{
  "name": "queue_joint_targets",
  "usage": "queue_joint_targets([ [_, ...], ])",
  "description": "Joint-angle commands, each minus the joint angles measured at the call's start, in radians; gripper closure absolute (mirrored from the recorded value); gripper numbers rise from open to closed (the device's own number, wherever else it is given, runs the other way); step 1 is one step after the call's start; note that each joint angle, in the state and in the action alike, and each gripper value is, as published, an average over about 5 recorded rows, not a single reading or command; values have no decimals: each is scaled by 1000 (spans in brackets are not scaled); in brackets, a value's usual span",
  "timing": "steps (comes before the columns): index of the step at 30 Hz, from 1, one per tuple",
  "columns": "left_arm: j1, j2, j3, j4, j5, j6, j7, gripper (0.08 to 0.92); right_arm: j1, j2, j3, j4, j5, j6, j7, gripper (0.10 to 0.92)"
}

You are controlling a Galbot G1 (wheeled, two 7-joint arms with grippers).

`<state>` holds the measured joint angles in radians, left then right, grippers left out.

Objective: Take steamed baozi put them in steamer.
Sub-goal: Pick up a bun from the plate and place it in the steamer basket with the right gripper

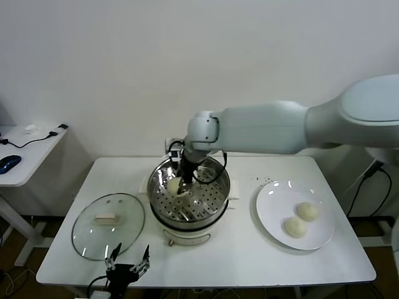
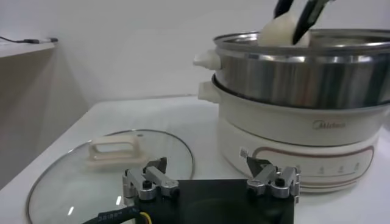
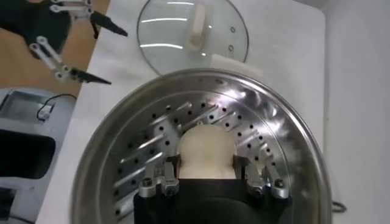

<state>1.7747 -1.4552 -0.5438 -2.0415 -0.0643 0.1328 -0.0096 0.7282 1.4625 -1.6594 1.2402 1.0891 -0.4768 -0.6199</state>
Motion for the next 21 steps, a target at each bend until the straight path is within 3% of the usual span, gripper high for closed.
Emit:
queue_joint_targets([
  [1, -2, 0, 1, 5, -1, -1, 0, 177, -138, 99, 37, -153, -27, -11, 35, 440],
  [6, -9, -1, 2, 7, -3, 2, 0, 177, -138, 91, 33, -150, -46, 0, 21, 415],
  [13, -9, -2, 5, 6, -3, 3, 0, 177, -60, 24, 33, -93, -49, 81, -54, 245],
  [21, -4, 0, 2, 1, -7, 0, 0, 177, 191, -256, -40, 36, -71, 233, -272, 203],
])
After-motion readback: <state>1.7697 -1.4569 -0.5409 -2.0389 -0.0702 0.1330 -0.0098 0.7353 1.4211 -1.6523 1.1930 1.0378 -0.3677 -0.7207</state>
